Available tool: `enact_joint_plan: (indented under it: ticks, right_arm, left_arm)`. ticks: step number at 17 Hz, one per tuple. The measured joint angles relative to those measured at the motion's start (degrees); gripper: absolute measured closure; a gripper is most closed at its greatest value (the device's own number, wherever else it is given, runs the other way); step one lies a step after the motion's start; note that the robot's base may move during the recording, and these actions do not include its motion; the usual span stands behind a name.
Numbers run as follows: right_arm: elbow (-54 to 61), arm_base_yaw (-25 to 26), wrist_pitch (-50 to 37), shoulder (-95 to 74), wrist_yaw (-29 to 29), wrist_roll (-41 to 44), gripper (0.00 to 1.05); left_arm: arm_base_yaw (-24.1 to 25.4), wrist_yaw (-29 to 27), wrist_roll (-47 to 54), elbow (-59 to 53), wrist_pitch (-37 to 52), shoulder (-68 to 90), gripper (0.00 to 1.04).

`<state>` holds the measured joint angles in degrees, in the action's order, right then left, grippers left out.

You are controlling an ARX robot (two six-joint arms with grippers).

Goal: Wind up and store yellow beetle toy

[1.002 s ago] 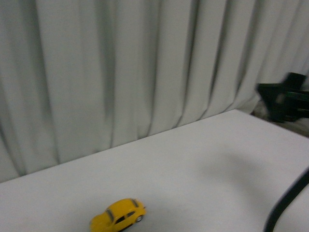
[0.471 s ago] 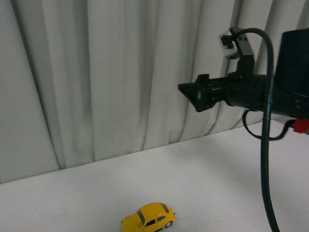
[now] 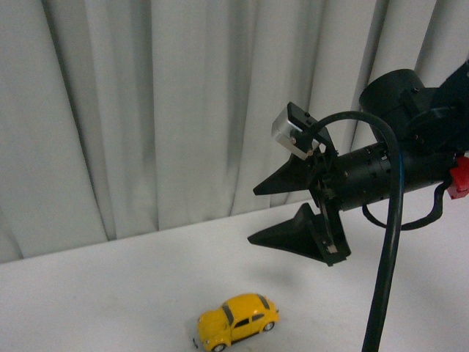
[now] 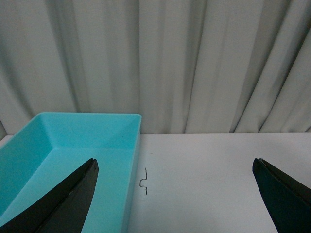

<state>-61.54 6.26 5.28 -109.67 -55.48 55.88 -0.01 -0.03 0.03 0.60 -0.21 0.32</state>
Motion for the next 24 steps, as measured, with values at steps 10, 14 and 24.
enact_joint_plan:
  ticks: [10, 14, 24]
  right_arm:
    - [-16.5, -1.1, 31.4, -17.9, 7.8, 38.9, 0.07]
    - [-19.9, -2.2, 33.7, -20.7, 10.4, 41.3, 0.07]
    - [-20.1, -7.4, 28.0, -22.6, 11.9, 34.9, 0.18]
  left_arm:
    - [0.0, 0.0, 0.0, 0.0, 0.0, 0.0, 0.07]
    - [0.0, 0.0, 0.0, 0.0, 0.0, 0.0, 0.07]
    - [0.0, 0.0, 0.0, 0.0, 0.0, 0.0, 0.07]
